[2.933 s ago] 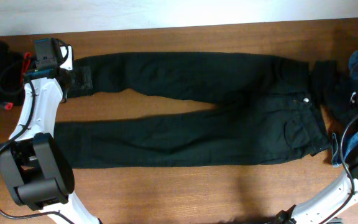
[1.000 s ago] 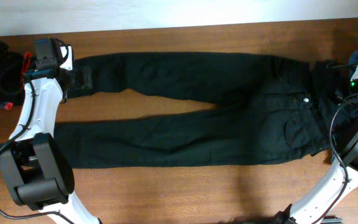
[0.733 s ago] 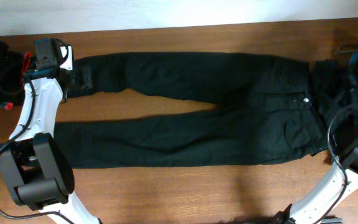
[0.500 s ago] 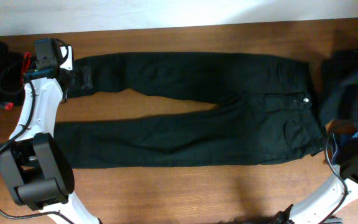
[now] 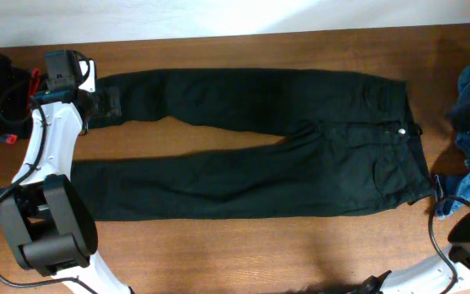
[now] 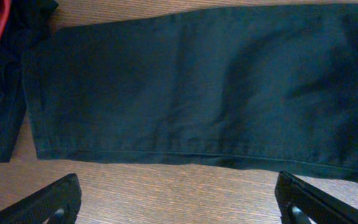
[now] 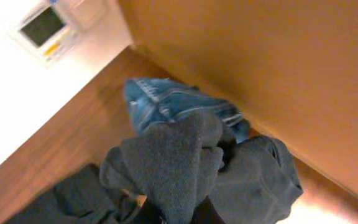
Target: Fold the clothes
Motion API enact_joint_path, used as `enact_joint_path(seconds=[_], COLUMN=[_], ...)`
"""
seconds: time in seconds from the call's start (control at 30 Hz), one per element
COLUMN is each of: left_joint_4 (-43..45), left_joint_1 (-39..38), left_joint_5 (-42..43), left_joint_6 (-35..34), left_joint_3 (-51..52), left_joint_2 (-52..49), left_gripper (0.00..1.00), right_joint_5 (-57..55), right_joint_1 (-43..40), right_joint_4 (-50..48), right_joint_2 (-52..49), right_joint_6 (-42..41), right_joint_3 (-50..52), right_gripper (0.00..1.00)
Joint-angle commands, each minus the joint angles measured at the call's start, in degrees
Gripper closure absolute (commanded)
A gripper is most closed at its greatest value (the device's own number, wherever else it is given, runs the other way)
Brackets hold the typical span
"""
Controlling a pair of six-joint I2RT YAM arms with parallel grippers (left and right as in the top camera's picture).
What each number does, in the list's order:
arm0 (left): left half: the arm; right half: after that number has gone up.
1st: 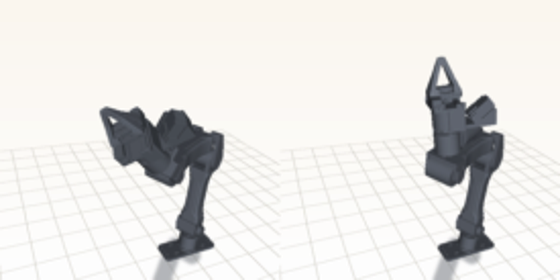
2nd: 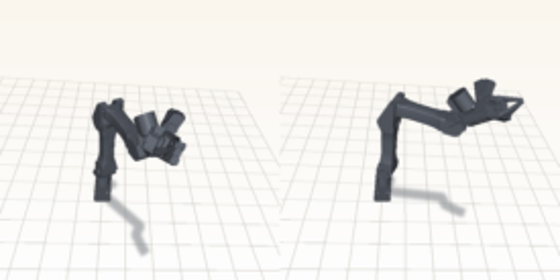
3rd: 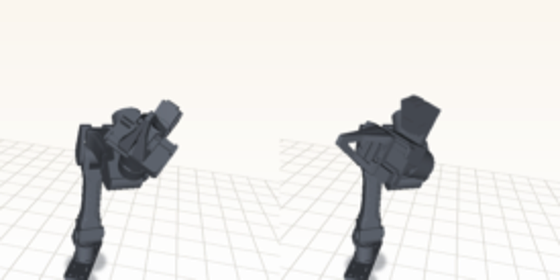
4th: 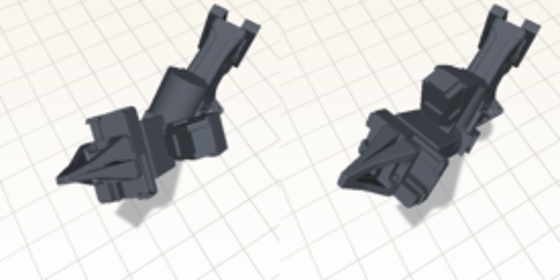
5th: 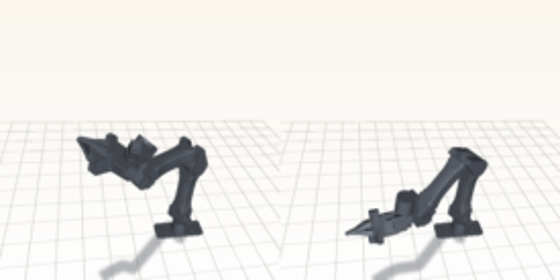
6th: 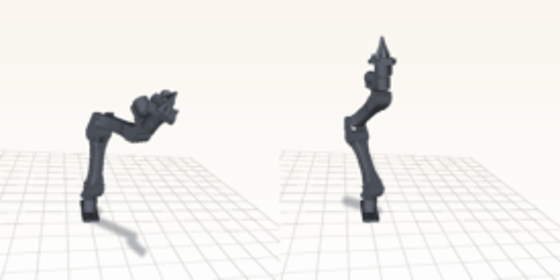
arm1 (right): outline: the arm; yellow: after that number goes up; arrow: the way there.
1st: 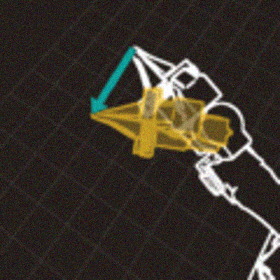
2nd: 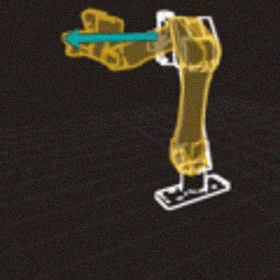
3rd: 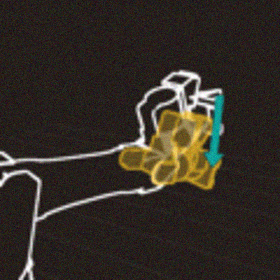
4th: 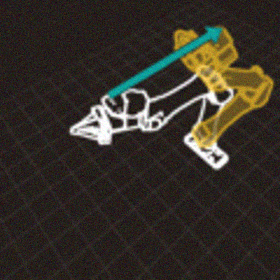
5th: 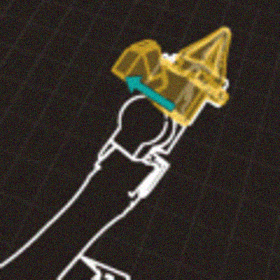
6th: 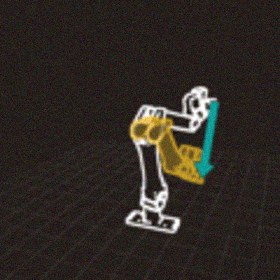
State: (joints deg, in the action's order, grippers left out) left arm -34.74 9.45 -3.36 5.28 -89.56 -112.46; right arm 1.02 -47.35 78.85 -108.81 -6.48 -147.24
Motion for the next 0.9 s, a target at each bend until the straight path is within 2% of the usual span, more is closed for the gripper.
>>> enact_joint_path(seconds=[0.0,0.33,0.8,0.83,0.87], left_joint_4=[-0.1,-0.1,-0.1,-0.1,-0.1], left_joint_1=[0.1,0.1,0.1,0.1,0.1], left_joint_5=[0.6,0.6,0.6,0.6,0.6], left_joint_6=[-0.5,-0.5,-0.5,-0.5,-0.5], left_joint_3=[-0.8,-0.8,-0.8,-0.8,-0.8], left_joint_2=[1.6,1.6,1.6,1.6,1.6], left_gripper=[0.01,0.01,0.01,0.01,0.01], right_joint_5=[-3.2,-6.3,-5.4,-5.4,-5.4], right_joint_1=[-1.6,-2.6,-5.3,-5.3,-5.3], right_joint_4=[0.1,-0.2,-0.2,-0.2,-0.2], right_joint_2=[0.0,-2.1,-11.1,-11.5,-12.0], right_joint_6=[-3.1,-3.8,-6.1,-6.1,-6.1], right_joint_3=[-0.9,-0.4,1.0,1.0,1.0], right_gripper=[0.96,0.96,0.96,0.96,0.91])
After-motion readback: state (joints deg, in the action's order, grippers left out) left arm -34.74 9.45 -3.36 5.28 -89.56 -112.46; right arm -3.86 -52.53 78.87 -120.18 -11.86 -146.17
